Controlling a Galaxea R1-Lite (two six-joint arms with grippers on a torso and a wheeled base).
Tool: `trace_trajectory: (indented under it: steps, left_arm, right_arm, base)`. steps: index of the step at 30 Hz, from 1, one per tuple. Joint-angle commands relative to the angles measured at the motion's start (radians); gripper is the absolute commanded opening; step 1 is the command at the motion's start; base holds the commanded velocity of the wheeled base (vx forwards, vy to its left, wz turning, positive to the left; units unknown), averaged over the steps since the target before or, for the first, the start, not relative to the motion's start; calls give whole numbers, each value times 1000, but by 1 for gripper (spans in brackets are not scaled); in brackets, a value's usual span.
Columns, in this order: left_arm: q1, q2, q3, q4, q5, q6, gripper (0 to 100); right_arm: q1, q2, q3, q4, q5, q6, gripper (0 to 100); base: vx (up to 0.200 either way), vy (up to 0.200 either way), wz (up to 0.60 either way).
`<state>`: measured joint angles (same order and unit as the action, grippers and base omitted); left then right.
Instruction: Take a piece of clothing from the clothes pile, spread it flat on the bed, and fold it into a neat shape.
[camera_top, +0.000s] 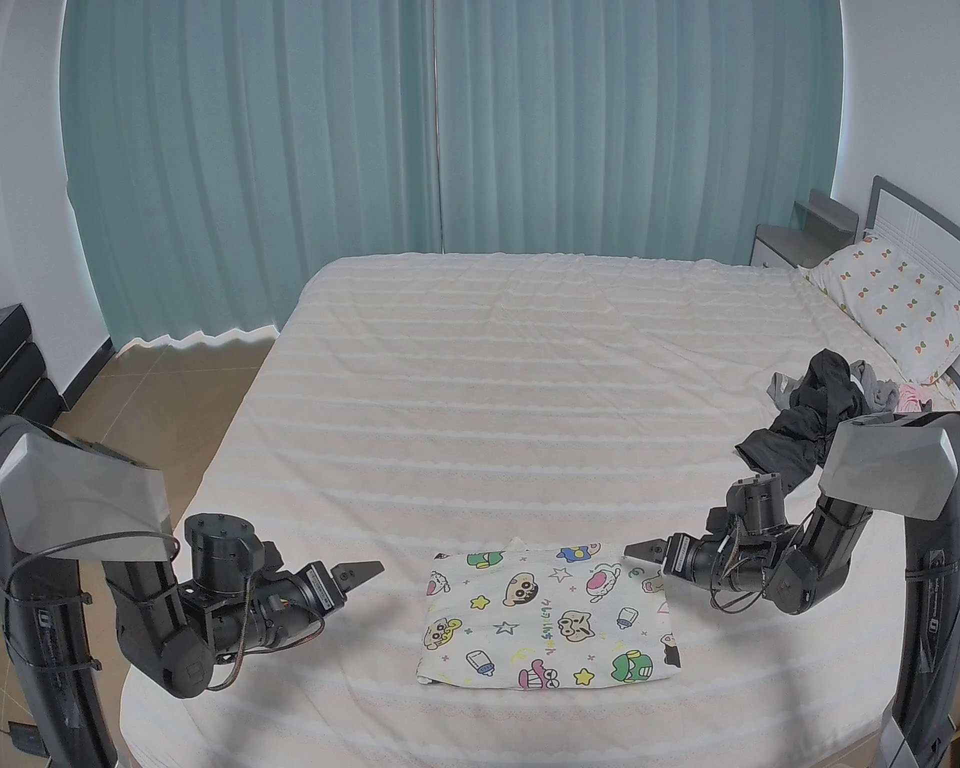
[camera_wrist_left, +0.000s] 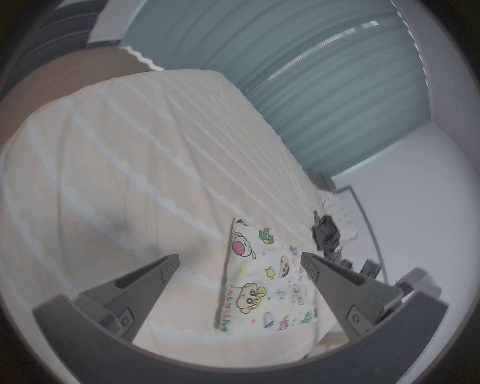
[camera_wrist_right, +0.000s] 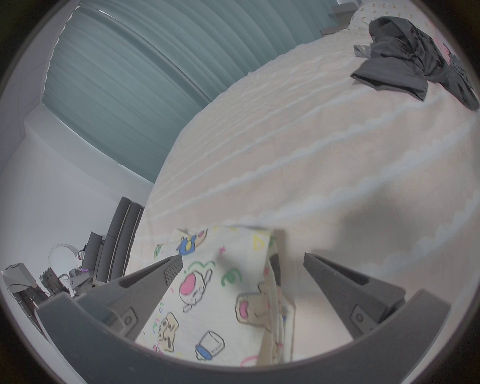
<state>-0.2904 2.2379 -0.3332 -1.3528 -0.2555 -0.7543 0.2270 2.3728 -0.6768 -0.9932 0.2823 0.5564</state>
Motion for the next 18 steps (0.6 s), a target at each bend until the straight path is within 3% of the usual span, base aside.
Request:
trace_trajectory:
  steps: [1, 3, 6, 9, 10, 13, 18]
  left_arm:
    - [-53, 121, -133, 46, 5, 62, 100]
    - [-78, 131, -175, 101, 7, 69, 100]
    - [-124, 152, -319, 244, 75, 89, 100]
    - [-153, 175, -363, 305, 119, 124, 100]
    - [-161, 181, -377, 346, 151, 182, 100]
    - [-185, 183, -399, 397, 162, 228, 100]
    - [-207, 183, -426, 429, 162, 228, 100]
  right_arm:
    - [49, 8, 85, -35, 0, 0, 100]
    - [54, 11, 94, -47, -2, -1, 100]
    - [77, 28, 95, -51, -48, -23, 100]
    - [87, 34, 95, -51, -66, -36, 100]
    - [95, 37, 94, -53, -72, -38, 100]
    - [121, 74, 97, -73, -129, -82, 100]
    - [164, 98, 118, -156, -155, -85, 100]
  base:
    - [0, 0, 0]
    - [0, 0, 0]
    - [0, 0, 0]
    - [0, 0, 0]
    - [0, 0, 0]
    - [0, 0, 0]
    - [0, 0, 0]
